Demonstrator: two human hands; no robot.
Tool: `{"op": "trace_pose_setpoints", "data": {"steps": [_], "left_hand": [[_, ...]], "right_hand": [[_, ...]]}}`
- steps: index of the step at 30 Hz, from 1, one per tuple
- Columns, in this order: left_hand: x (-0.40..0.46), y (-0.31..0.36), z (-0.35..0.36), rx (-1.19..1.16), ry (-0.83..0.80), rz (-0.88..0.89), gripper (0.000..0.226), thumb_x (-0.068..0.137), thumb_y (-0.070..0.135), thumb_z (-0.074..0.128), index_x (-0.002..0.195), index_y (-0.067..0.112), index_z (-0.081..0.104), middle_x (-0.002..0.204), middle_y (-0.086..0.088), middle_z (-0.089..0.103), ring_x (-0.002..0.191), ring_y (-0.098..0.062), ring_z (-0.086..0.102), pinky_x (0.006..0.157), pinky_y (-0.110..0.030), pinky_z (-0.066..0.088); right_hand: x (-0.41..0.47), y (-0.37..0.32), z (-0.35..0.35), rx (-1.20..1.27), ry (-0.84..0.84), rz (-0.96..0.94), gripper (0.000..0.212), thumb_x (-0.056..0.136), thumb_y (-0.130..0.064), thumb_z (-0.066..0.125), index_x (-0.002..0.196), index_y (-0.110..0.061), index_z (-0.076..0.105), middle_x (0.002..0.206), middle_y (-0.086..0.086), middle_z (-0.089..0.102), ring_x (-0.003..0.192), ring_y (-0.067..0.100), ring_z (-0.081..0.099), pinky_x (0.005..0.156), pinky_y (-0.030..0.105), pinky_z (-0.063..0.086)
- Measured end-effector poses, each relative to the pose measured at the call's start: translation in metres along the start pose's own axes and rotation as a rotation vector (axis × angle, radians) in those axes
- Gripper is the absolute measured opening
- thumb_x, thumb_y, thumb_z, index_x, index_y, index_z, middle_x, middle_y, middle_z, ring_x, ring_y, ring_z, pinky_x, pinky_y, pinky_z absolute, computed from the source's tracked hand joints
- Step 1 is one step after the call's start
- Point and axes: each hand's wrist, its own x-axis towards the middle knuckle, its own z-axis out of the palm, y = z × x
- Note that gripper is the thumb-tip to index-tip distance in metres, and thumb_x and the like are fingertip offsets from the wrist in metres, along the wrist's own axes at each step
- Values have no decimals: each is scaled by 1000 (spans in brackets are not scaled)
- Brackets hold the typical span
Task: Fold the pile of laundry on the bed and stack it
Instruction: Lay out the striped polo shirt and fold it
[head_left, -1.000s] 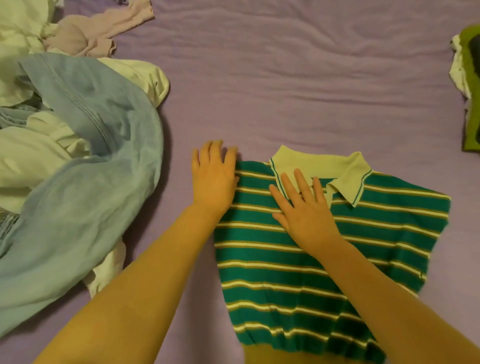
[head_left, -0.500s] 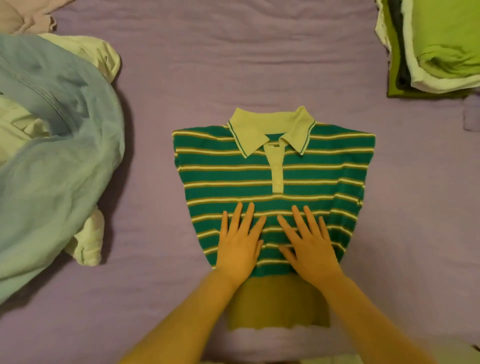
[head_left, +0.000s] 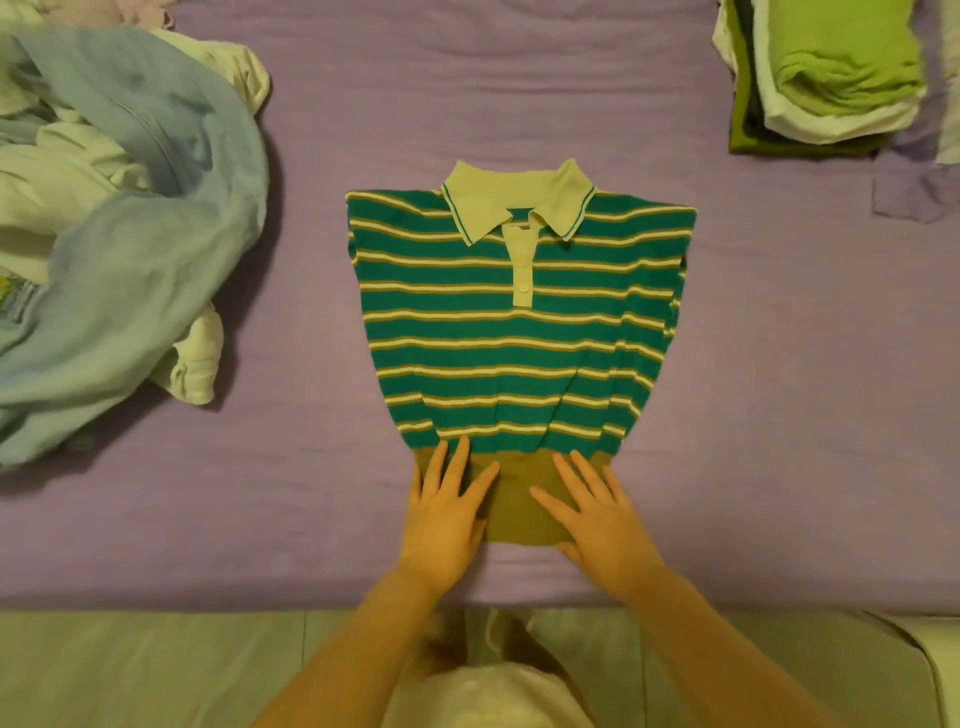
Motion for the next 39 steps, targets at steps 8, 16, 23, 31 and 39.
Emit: {"op": "trace_pose_setpoints", "data": {"steps": [8,16,23,31,39], "left_hand": [[-14,2,-3,-692,289,-373,44,86,4,65,128,15,58,150,-15,25,135,-32,31,112,-38,31],[22,-28,-78,-951,602,-310,33,84,-5,61,110,15,64,121,-7,43,83,19,51,78,-4,44],[108,-61,-134,-933,355,-348,44,93,37,57,132,16,52,126,-4,59,112,-19,57,87,-29,47],[118,-55,-99,-629,216,-385,20,86,35,67,94,17,62,86,-1,65,84,-21,63,76,-42,53],[141,-96,-137,-447,552,-77,21,101,33,41,93,16,51,83,6,51,68,-11,45,57,-25,32]], "right_hand": [[2,1,15,223,147,-15,60,93,-12,53,146,-31,33,160,7,1,147,27,0,115,38,19],[24,20,-61,961,422,284,26,87,-3,60,109,-11,69,108,4,66,99,20,58,76,2,34],[91,55,-116,1005,482,542,49,96,-48,44,135,-20,47,127,5,57,112,22,52,87,35,46],[99,47,-81,739,426,667,24,98,-32,47,103,-9,55,99,14,61,96,33,59,75,37,45],[113,91,-120,750,629,607,34,100,-40,28,117,-21,50,88,1,53,77,22,49,57,26,33]]}}
